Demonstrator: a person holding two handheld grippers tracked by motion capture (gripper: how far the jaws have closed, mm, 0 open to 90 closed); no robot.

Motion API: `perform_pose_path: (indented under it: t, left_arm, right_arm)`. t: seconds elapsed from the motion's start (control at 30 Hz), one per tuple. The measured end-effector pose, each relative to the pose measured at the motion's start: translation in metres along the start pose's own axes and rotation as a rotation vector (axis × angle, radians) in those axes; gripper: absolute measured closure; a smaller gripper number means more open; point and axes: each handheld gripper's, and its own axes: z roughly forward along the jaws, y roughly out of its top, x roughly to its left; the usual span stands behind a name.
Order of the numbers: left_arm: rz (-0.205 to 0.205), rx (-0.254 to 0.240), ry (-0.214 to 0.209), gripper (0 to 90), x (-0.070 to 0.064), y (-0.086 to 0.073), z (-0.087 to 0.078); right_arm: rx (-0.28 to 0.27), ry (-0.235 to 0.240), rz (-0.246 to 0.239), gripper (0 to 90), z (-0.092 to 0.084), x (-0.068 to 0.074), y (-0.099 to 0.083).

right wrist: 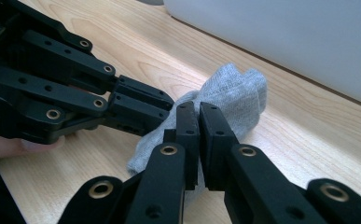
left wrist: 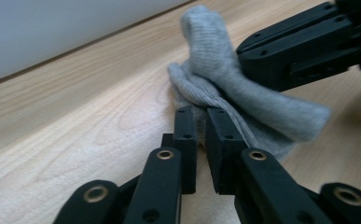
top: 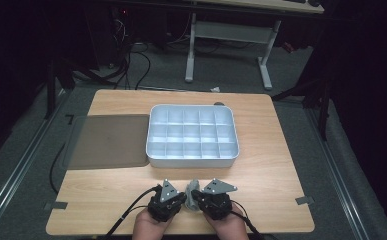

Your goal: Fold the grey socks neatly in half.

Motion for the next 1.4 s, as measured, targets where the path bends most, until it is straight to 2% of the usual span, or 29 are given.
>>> perform_pose_path:
  t: [0.03,0.1,0.17,0.3,0.37,0.47,0.53,0.57,0.6,0.77,0.83,0.87,0.93,1.0,1.13,1.3,1.37,1.4]
  left_arm:
    - [0.008,0.002,-0.010,85.2,-0.002,0.000,-0.001]
    - [0.042,0.010,-0.004,87.5,-0.008,-0.002,-0.002]
    - [0.039,0.014,-0.007,87.6,-0.007,-0.003,-0.003]
    - [0.030,0.020,-0.013,86.7,-0.003,-0.005,-0.005]
    - [0.028,0.011,-0.018,85.4,0.000,-0.006,-0.007]
    - [0.014,-0.018,-0.016,85.7,0.004,-0.005,-0.014]
    - [0.000,-0.073,-0.012,87.0,0.007,0.001,-0.023]
    - [0.000,-0.073,-0.012,87.7,0.007,0.001,-0.023]
    - [0.001,-0.095,-0.010,87.7,0.007,0.005,-0.025]
    - [0.043,-0.147,-0.036,89.7,-0.001,0.032,-0.022]
    - [0.050,-0.143,-0.050,89.8,-0.003,0.037,-0.016]
    - [0.035,-0.120,-0.059,89.9,0.000,0.038,-0.006]
    - [0.015,-0.086,-0.056,90.0,0.007,0.032,0.004]
    - [0.002,-0.074,-0.051,90.0,0.010,0.026,0.008]
    - [-0.024,-0.094,-0.055,90.0,0.016,0.017,0.009]
    - [-0.015,-0.098,-0.036,90.0,0.014,0.016,0.008]
    - [-0.017,-0.098,-0.035,90.0,0.015,0.016,0.008]
    - [-0.017,-0.097,-0.035,90.0,0.017,0.016,0.008]
  right_arm:
    - [0.000,0.000,0.000,89.1,0.000,0.000,0.000]
    - [0.013,0.009,-0.008,90.0,0.003,0.001,-0.002]
    - [0.029,0.036,0.011,90.0,0.007,-0.001,-0.005]
    - [0.028,0.049,-0.002,90.0,0.008,0.000,-0.008]
    - [0.023,0.051,-0.024,90.0,0.010,0.001,-0.009]
    - [0.025,0.056,-0.027,90.0,0.011,0.002,-0.009]
    - [0.020,0.054,-0.036,90.0,0.012,0.004,-0.010]
    - [0.020,0.054,-0.036,90.0,0.012,0.004,-0.010]
    - [0.017,0.056,-0.039,90.0,0.012,0.004,-0.010]
    - [0.016,0.051,-0.049,90.0,0.012,0.006,-0.010]
    - [0.011,0.051,-0.051,90.0,0.013,0.007,-0.011]
    - [0.010,0.050,-0.052,90.0,0.013,0.007,-0.011]
    - [0.007,0.053,-0.052,90.0,0.012,0.007,-0.011]
    - [0.005,0.053,-0.051,90.0,0.012,0.007,-0.011]
    - [-0.007,0.046,-0.061,90.0,0.012,0.009,-0.014]
    - [0.011,0.050,-0.057,90.0,0.006,0.010,-0.008]
    - [-0.019,0.073,-0.082,90.0,-0.006,0.017,-0.006]
    - [0.000,0.084,-0.098,90.0,-0.007,0.023,-0.009]
